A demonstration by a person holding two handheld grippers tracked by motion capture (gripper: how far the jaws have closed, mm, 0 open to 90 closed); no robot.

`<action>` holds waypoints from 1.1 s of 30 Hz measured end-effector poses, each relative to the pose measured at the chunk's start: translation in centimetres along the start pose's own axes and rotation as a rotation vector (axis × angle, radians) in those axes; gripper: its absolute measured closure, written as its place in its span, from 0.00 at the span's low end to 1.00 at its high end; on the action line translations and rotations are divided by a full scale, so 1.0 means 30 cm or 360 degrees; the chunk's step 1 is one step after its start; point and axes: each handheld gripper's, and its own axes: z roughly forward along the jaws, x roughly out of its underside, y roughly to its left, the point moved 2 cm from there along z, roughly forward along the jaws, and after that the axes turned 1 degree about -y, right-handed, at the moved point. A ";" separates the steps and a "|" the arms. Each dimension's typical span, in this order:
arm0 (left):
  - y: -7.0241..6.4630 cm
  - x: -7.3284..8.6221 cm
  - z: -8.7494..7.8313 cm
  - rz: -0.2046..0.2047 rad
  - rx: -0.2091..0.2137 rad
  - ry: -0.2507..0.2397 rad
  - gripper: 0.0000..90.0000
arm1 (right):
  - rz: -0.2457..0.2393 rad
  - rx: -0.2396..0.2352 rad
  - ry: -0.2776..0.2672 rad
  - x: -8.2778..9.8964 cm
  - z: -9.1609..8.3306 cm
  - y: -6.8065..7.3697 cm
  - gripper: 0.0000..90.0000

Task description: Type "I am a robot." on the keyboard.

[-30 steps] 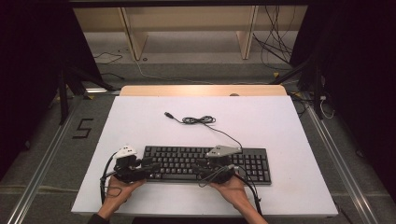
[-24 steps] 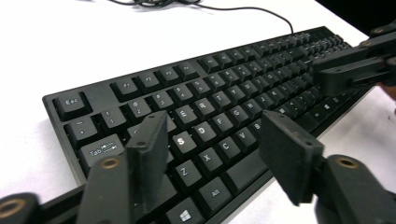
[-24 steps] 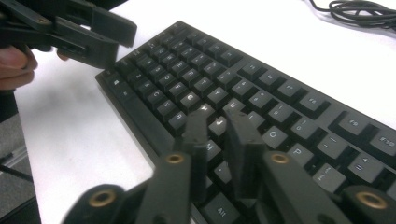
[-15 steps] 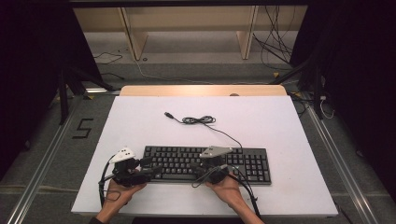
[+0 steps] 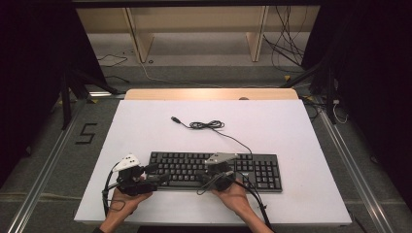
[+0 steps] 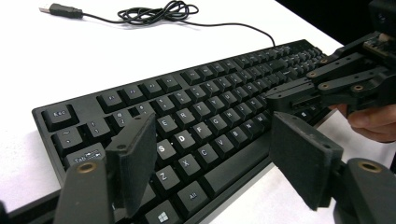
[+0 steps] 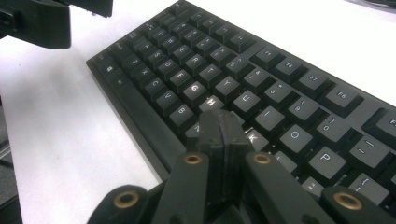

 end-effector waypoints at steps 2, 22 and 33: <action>-0.004 0.000 -0.004 0.0001 0.0005 -0.0008 0.34 | -0.0002 -0.0001 0.0003 0.001 0.003 0.000 1.00; -0.027 0.017 -0.024 -0.0003 0.0010 -0.0025 0.32 | -0.0008 0.0002 0.0031 0.006 0.018 -0.003 1.00; -0.025 0.019 -0.029 -0.0003 0.0009 -0.0035 0.31 | -0.0009 0.0005 0.0052 0.011 0.027 -0.003 1.00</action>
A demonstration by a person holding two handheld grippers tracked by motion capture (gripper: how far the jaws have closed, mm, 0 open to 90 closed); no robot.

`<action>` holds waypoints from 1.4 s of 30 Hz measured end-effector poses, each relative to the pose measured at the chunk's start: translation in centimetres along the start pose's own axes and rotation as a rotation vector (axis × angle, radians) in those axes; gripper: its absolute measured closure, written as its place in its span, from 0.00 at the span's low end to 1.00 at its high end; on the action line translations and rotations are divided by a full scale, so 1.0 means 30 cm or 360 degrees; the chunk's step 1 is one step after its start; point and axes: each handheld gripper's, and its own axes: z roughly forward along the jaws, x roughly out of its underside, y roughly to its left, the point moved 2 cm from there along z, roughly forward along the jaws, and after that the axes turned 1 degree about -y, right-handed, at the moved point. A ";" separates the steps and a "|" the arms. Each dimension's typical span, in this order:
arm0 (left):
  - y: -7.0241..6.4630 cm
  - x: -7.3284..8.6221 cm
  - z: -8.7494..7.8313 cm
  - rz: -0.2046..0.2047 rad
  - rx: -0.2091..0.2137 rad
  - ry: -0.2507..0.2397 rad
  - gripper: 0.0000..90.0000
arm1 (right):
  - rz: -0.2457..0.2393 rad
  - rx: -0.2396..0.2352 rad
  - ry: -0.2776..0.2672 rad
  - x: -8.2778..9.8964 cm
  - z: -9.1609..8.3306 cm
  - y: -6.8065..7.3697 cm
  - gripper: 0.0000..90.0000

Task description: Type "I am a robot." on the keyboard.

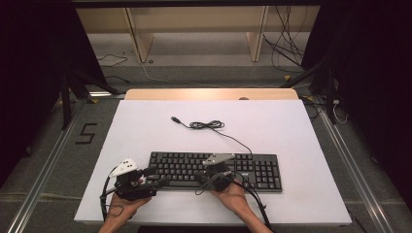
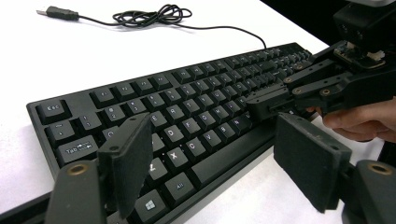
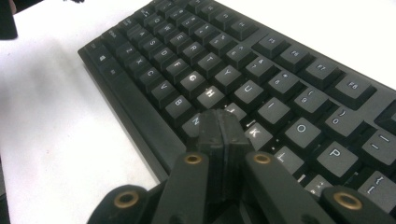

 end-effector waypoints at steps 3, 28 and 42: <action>0.000 -0.001 -0.001 -0.0001 0.0003 -0.0013 0.30 | -0.0001 0.0003 -0.0002 0.001 0.001 0.001 1.00; 0.018 -0.004 -0.009 -0.0003 -0.0018 -0.0048 0.30 | 0.0073 -0.0059 -0.0101 -0.014 -0.036 -0.018 0.76; 0.021 -0.005 -0.010 0.0001 -0.0024 -0.0054 0.30 | 0.0061 -0.0098 -0.0110 -0.023 -0.059 -0.002 0.47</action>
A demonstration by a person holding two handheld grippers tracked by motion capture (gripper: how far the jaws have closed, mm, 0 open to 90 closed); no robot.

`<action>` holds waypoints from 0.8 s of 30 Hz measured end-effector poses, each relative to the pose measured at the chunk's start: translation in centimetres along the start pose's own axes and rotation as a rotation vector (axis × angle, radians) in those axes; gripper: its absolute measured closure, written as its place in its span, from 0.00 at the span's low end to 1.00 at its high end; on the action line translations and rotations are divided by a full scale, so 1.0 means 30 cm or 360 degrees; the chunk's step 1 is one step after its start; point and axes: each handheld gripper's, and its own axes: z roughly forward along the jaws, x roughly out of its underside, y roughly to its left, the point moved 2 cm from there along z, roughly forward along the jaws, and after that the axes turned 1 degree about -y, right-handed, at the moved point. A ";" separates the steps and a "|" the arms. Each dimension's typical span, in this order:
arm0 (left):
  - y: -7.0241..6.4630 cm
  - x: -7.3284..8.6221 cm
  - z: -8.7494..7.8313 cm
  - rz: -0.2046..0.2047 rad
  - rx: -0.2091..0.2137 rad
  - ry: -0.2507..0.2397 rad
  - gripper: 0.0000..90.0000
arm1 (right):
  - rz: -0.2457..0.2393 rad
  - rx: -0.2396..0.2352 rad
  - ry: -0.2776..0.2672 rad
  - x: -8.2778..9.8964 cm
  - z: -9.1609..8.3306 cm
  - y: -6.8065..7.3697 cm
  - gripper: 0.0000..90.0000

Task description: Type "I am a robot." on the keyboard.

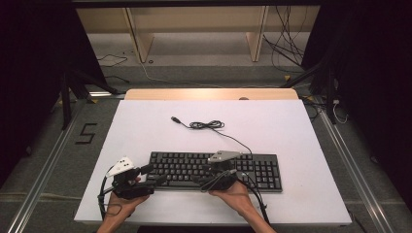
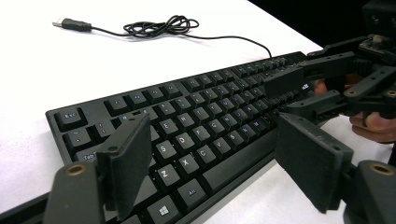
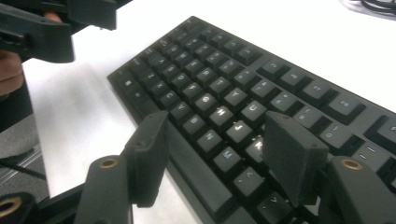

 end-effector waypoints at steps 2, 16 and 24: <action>0.001 0.000 0.000 0.0002 -0.0002 -0.0001 0.30 | -0.0014 -0.0011 -0.0002 -0.001 -0.002 0.007 0.48; 0.005 0.000 -0.002 0.0004 -0.0009 -0.0002 0.30 | -0.0093 0.0002 0.0029 0.011 0.002 0.046 0.94; 0.005 0.000 -0.001 0.0005 -0.0009 -0.0002 0.30 | -0.0105 0.0002 0.0081 0.024 0.024 0.058 1.00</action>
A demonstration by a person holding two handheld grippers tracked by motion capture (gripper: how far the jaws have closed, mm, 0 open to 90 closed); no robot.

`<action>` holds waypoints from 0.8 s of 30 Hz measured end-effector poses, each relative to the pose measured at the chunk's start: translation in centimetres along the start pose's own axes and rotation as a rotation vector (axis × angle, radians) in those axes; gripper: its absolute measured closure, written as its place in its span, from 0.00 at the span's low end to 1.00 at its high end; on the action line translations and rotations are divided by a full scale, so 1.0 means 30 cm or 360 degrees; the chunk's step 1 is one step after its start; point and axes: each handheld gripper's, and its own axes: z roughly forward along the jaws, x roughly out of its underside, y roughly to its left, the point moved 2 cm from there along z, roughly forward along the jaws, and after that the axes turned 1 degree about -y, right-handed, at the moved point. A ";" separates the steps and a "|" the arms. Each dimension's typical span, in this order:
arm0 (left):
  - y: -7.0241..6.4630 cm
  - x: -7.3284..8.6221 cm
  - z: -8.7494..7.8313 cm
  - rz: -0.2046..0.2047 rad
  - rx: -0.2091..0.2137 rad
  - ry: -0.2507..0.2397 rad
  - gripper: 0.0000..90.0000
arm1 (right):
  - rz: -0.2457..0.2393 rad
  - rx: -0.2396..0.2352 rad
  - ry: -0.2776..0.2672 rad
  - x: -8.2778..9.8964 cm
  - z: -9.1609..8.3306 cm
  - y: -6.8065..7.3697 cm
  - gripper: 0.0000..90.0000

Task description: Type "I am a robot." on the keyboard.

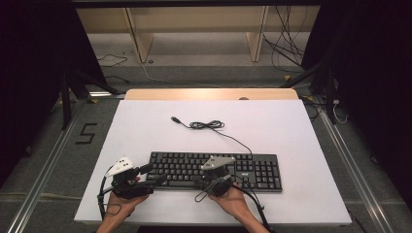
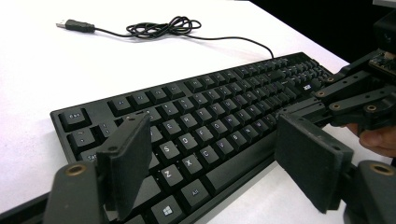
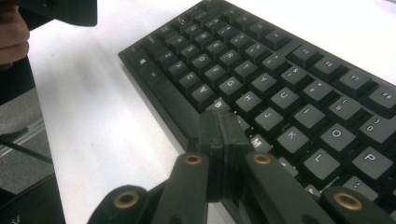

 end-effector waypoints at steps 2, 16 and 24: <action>0.000 0.000 0.000 0.0002 0.0000 0.0000 0.30 | -0.0001 0.0003 0.0009 0.002 0.005 0.001 1.00; -0.001 0.000 0.000 -0.0003 0.0005 -0.0006 0.30 | -0.0010 0.0016 0.0058 0.016 0.035 0.000 1.00; -0.001 -0.001 0.000 0.0000 0.0009 -0.0006 0.30 | -0.0003 0.0017 0.0063 0.022 0.040 -0.003 1.00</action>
